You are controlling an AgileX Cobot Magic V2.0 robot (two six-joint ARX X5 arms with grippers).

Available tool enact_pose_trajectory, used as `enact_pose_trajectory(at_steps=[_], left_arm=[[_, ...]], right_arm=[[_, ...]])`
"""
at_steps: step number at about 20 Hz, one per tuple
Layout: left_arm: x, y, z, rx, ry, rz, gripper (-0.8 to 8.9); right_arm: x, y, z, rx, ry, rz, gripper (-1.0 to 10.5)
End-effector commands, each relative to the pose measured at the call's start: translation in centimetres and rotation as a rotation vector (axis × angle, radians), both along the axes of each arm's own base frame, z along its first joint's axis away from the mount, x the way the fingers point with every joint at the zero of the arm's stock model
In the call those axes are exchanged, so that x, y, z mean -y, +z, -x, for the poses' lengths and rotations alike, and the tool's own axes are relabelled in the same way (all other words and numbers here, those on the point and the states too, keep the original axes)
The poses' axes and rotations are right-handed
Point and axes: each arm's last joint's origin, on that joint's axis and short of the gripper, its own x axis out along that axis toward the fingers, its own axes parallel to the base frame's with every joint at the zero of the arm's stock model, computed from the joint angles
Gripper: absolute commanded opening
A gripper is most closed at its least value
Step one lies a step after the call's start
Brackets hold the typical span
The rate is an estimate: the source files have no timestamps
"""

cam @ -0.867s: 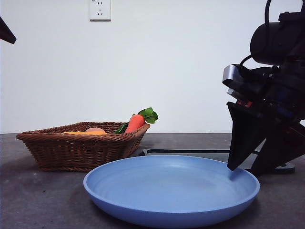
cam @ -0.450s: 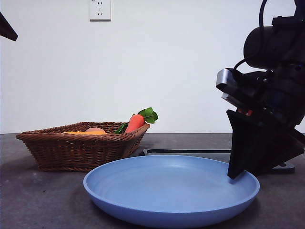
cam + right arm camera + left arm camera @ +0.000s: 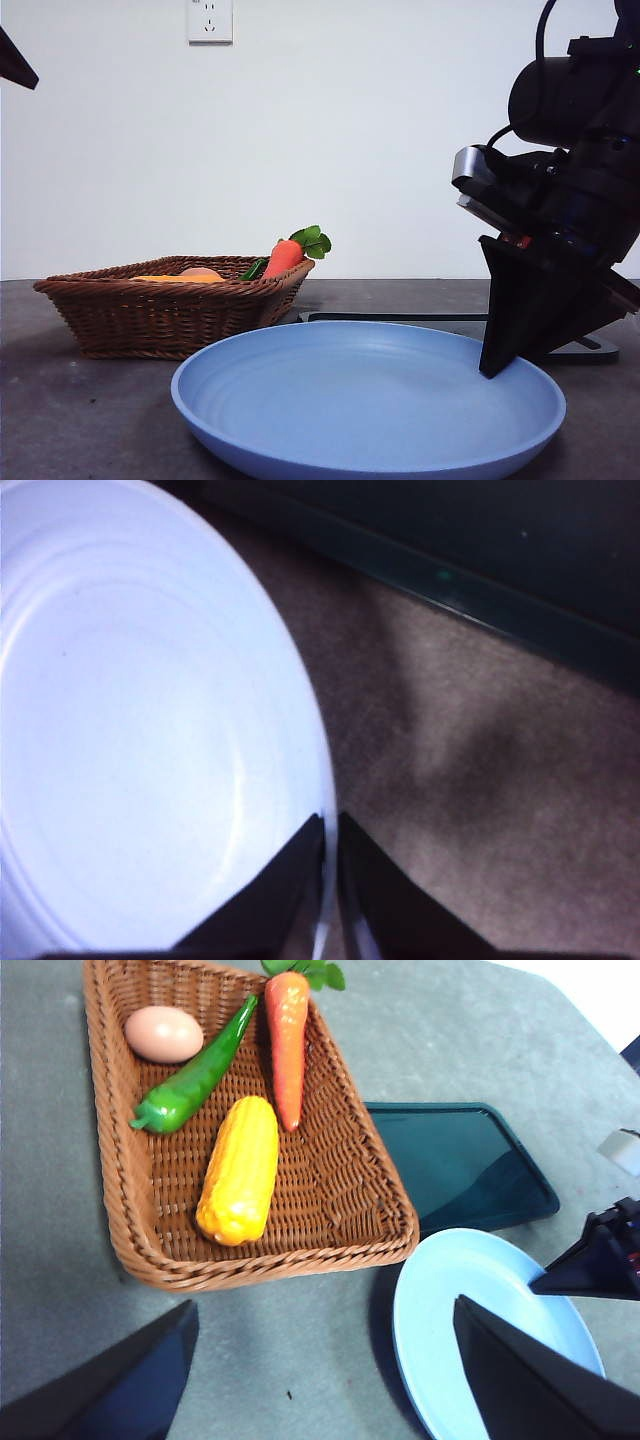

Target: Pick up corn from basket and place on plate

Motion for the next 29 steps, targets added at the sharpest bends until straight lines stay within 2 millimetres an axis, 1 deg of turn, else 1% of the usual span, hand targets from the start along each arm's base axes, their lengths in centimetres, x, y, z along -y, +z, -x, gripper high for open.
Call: enact_pose_trajectory(at_steps=[1,5,9,11,15,19,22,26,29], left_arm=[[0.1,0.7,-0.7,0.011,-0.014,-0.016,4.15],[0.4,1.5,-2.3,-0.002,-0.027,-0.048,4.15],[1.4,2.3,-4.4,-0.014,-0.052,-0.108,4.15],[2.2,2.7,-5.8,-0.023,-0.080,-0.147,4.15],[4.9,2.8,-9.5,-0.038,-0.120,-0.293,4.15],[7.3,1.8,-13.5,-0.071,-0.145,-0.411,4.15],[8.5,0.3,-15.8,-0.128,-0.168,-0.431,4.14],[9.5,-1.6,-17.6,-0.166,-0.200,-0.483,4.13],[9.9,-3.1,-18.7,-0.174,-0.204,-0.493,4.11]], right_arm=[[-0.1,0.6,-0.2,0.014,-0.008,-0.004,0.0],[0.2,1.9,0.6,0.025,-0.009,-0.009,0.0],[1.0,3.4,1.5,0.015,-0.024,-0.005,0.0],[1.4,4.3,2.0,0.028,-0.032,-0.013,0.0],[2.6,6.7,3.3,0.092,-0.056,-0.070,0.0],[4.0,8.3,3.8,0.157,-0.128,-0.103,0.0],[5.2,9.0,3.0,0.197,-0.207,-0.122,0.0],[6.6,10.9,1.8,0.277,-0.293,-0.182,0.0],[6.9,12.1,1.4,0.313,-0.308,-0.190,0.0]])
